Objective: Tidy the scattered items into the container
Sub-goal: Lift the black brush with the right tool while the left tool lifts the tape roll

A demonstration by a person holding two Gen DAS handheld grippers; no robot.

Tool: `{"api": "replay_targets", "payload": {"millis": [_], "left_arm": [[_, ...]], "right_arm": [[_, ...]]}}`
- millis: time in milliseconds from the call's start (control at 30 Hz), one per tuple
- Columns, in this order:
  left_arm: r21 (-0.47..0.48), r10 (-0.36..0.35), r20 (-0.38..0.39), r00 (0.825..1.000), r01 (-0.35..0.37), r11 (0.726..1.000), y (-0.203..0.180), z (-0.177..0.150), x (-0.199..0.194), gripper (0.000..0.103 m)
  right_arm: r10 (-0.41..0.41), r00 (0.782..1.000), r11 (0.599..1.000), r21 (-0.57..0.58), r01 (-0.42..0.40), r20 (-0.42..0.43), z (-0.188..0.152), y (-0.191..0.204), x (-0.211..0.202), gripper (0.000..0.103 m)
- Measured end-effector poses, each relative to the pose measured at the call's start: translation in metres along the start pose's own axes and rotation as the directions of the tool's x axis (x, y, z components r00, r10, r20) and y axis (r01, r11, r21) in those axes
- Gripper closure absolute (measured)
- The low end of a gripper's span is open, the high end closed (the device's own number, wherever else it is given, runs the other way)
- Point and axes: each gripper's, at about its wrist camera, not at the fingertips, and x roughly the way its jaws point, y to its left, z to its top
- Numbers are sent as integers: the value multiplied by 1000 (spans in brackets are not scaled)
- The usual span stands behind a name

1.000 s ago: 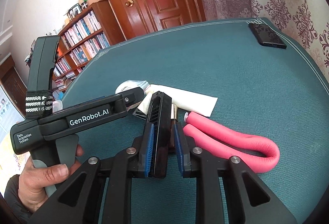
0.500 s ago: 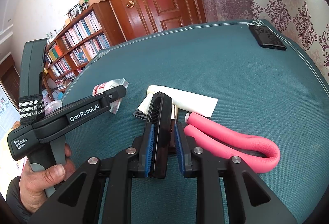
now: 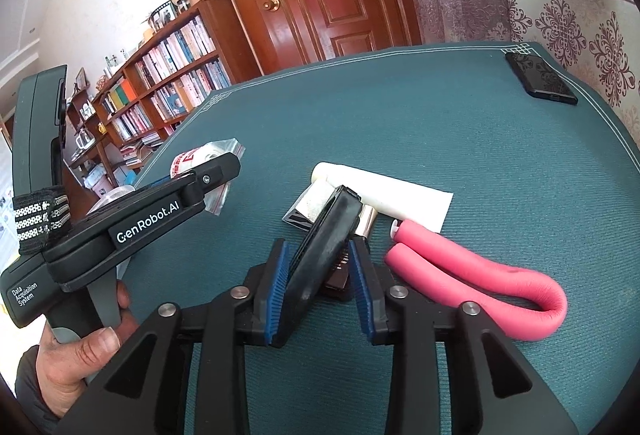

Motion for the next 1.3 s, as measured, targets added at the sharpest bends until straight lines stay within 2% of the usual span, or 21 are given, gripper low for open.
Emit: {"api": "replay_targets", "payload": {"millis": [33,67,400,800,967,1067,1300], "left_arm": [[-5,-1,-2,1000,1,1000,1,-1,0,55],[-7,-3,-4,1000,3,1000,2,-1,0,55],[-24,1,8,1000,0,1000,10,-3,-3,55],[-44,-12,31,999,13,999,12,-1,-11,55],[-63,-10,36,999,12,998,17,0,-12,55],[-75,-12,43,999,16,997,20,0,-14,55],[-109,-11,57,998,18,994,26,4,-18,55]], "right_arm": [[-11,1000,1000,-6,11,-4,0,1,2,58],[-21,1000,1000,-8,21,-10,0,2,4,57],[-22,999,1000,-19,23,36,-2,8,-2,57],[-37,999,991,-127,34,-19,-3,36,9,57],[-118,992,975,-192,109,-39,-6,55,16,57],[-93,991,985,-157,77,-96,-9,55,24,57],[-79,988,994,-89,67,-134,-5,52,32,57]]}}
